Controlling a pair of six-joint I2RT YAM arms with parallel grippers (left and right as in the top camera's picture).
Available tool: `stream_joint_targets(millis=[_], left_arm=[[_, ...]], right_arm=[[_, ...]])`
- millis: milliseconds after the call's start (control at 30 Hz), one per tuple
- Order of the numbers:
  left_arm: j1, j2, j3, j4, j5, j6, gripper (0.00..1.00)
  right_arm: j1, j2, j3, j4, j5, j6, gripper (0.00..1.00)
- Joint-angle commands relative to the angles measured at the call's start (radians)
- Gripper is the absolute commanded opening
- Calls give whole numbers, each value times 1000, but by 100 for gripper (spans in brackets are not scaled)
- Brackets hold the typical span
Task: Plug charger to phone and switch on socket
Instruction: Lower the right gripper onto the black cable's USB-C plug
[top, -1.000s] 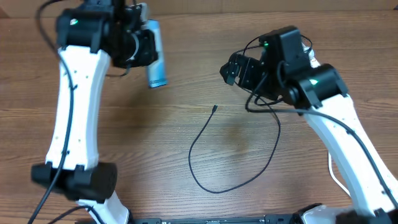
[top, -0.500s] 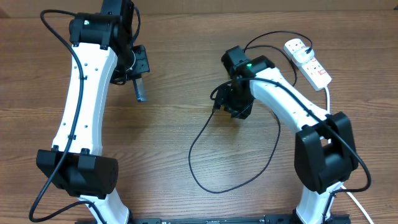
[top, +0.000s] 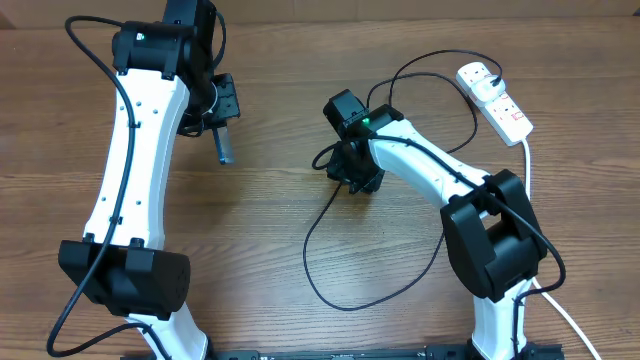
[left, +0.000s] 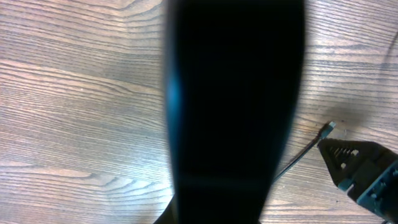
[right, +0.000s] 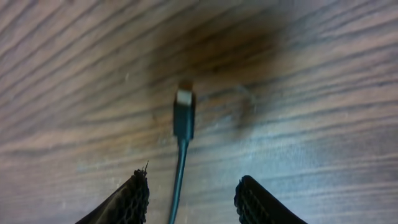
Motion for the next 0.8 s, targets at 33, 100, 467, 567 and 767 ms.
stream_joint_targets(millis=[33,100,467,567,767], left_arm=[[3,-8,0,6,-13,-21,4],[3,-8,0,6,-13,-21,4],[3,-8,0,15,-5,-21,4],[3,-8,0,16,-5,-21,4],[3,-8,0,13,-5,-21,4]], right_arm=[[2,11,-1,29,50,24,44],[6,11,-1,29,75,25,41],[45,11,-1,49,133,41,41],[51,11,-1,47,155,77,39],[51,19,-1,47,162,77,38]])
